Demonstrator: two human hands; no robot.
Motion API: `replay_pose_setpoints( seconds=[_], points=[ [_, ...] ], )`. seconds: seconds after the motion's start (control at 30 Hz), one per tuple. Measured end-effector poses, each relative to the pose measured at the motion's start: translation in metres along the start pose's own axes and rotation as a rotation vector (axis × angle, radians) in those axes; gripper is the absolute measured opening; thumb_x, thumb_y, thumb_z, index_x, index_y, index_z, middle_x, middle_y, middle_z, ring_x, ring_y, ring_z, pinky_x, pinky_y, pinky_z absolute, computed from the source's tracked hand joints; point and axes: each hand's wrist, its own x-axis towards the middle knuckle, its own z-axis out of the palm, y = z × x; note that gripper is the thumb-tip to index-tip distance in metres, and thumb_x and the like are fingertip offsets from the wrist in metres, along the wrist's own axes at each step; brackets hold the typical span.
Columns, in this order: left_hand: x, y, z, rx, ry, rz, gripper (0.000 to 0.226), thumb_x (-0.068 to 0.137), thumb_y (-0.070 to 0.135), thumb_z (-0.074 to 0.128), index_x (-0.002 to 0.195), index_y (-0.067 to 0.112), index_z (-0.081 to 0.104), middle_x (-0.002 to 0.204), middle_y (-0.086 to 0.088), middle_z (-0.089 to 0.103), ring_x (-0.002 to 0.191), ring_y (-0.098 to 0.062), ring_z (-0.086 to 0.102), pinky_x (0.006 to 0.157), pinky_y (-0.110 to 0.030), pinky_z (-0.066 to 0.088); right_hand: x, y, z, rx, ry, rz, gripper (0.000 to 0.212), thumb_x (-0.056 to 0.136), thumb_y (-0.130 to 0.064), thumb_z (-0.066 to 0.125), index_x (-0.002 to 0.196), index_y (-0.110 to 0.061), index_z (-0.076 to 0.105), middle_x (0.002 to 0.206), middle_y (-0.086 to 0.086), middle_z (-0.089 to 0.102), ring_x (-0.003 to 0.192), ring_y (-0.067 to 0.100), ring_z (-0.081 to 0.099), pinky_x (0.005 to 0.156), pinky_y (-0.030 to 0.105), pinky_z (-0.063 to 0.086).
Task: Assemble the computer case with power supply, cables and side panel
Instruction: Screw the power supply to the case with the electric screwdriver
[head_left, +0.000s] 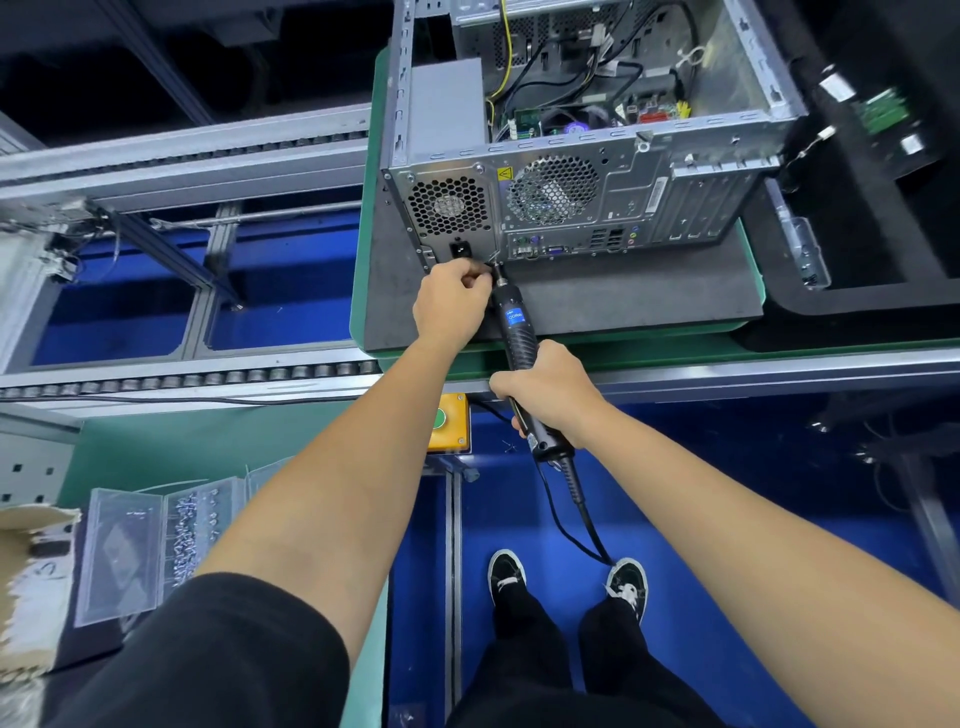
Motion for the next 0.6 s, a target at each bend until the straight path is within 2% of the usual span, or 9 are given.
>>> replay_pose_setpoints(
  seconds=[0.17, 0.3, 0.6],
  points=[
    [0.0018, -0.0013, -0.0020, -0.005, -0.029, 0.010, 0.018, 0.089, 0.028, 0.058, 0.101, 0.025, 0.072, 0.088, 0.005, 0.068, 0.092, -0.021, 0.061, 0.074, -0.029, 0.045, 0.0002, -0.0025, 0.0004, -0.012, 0.004, 0.009, 0.027, 0.077, -0.011, 0.067, 0.091, -0.011, 0.045, 0.073, 0.009, 0.057, 0.044, 0.019, 0.057, 0.054, 0.035, 0.054],
    [0.0027, -0.0020, -0.0029, -0.003, -0.038, 0.025, 0.017, 0.089, 0.028, 0.059, 0.100, 0.024, 0.072, 0.082, 0.008, 0.063, 0.089, -0.019, 0.060, 0.072, -0.028, 0.043, -0.0004, -0.0045, -0.0001, -0.030, 0.007, 0.008, 0.025, 0.077, -0.011, 0.067, 0.088, -0.011, 0.045, 0.072, 0.007, 0.057, 0.040, 0.016, 0.056, 0.051, 0.032, 0.053],
    [0.0028, -0.0022, -0.0005, -0.015, -0.027, 0.016, 0.018, 0.090, 0.029, 0.058, 0.102, 0.025, 0.072, 0.084, 0.009, 0.063, 0.086, -0.016, 0.057, 0.071, -0.027, 0.041, -0.0009, -0.0087, -0.0014, -0.009, -0.013, 0.021, 0.023, 0.077, -0.012, 0.067, 0.091, -0.010, 0.048, 0.073, 0.009, 0.058, 0.045, 0.019, 0.058, 0.055, 0.035, 0.056]
  ],
)
